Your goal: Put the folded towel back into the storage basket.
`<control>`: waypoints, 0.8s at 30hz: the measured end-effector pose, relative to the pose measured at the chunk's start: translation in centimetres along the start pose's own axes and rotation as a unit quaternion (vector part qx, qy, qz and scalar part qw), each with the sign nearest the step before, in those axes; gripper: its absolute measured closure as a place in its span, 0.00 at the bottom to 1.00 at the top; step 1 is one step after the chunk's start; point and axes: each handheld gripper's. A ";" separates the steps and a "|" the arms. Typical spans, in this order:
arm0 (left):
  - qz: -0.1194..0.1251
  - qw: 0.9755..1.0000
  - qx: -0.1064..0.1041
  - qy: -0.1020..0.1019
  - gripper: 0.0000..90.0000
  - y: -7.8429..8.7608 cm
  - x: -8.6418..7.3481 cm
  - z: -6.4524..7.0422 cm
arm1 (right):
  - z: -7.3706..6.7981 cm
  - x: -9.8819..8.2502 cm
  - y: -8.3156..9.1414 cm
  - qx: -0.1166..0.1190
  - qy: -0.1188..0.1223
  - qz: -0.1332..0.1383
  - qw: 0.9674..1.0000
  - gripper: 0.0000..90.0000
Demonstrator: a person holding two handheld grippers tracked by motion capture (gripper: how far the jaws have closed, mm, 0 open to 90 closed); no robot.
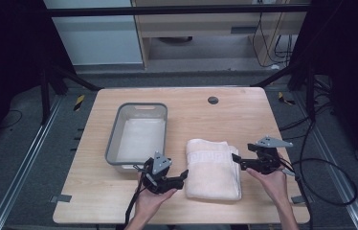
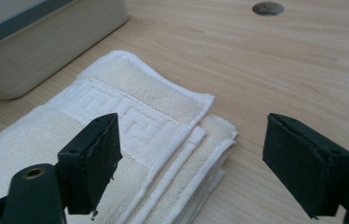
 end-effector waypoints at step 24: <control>-0.048 0.999 -0.022 0.011 0.25 -5.2 -2.2 1.2 | -0.5 -2.3 -3.9 0.012 -0.047 -0.068 0.997 0.27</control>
Point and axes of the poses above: each handheld gripper's, and its own axes: y roughly backward along the jaws, x roughly out of its top, z roughly to its right, and after that the axes turned 5 degrees about -x, right-handed
